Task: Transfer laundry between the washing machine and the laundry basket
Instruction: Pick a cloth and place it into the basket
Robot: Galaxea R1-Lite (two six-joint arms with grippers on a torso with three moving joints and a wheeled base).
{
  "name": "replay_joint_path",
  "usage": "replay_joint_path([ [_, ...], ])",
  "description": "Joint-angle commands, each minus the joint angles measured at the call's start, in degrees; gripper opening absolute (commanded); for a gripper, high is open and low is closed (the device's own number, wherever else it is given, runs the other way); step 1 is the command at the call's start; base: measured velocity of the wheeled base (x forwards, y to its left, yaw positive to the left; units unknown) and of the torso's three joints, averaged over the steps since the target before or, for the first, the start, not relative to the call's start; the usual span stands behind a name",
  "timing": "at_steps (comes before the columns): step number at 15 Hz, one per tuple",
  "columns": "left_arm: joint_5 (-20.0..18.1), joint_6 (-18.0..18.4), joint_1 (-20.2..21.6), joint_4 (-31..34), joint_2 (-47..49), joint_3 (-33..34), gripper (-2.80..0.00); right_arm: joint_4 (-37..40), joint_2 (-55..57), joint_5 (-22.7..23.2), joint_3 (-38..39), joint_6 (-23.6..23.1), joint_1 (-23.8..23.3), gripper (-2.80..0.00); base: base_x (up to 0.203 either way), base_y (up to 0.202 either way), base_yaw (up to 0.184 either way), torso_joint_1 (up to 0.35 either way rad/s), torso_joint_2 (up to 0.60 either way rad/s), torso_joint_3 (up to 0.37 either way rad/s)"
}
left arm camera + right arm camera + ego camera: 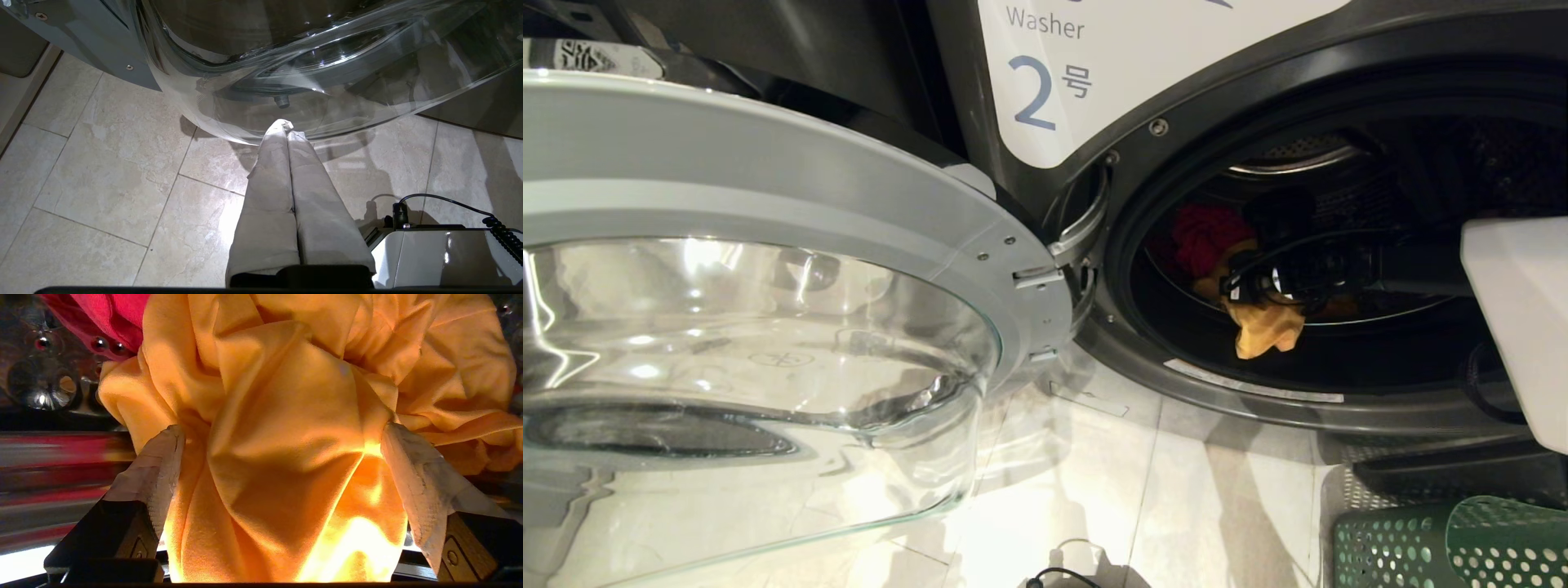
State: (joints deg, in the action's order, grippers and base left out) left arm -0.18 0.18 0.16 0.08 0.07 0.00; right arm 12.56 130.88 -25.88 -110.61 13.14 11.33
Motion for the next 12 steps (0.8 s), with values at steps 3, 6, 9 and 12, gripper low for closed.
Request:
replay_joint_path([
  [3,0.0,0.0,0.0,0.0,0.0,0.0,-2.80,0.0,0.0,0.0,0.0,0.1,0.0,-2.80,0.000,0.000,0.000,0.000,0.00,0.000],
  [6,0.0,0.0,0.0,0.0,0.0,0.0,-2.80,0.0,0.2,0.0,0.0,0.3,0.0,-2.80,0.000,0.000,0.000,0.000,0.00,0.000],
  [9,0.0,0.0,0.0,0.0,0.0,0.0,-2.80,0.0,0.4,0.0,-0.1,0.4,-0.1,-2.80,0.000,0.000,0.000,0.000,0.00,0.000],
  [12,0.0,0.0,0.0,0.0,0.0,0.0,-2.80,-0.3,0.4,0.1,-0.4,0.5,-0.1,-2.80,0.000,0.000,0.000,0.000,0.00,0.000],
])
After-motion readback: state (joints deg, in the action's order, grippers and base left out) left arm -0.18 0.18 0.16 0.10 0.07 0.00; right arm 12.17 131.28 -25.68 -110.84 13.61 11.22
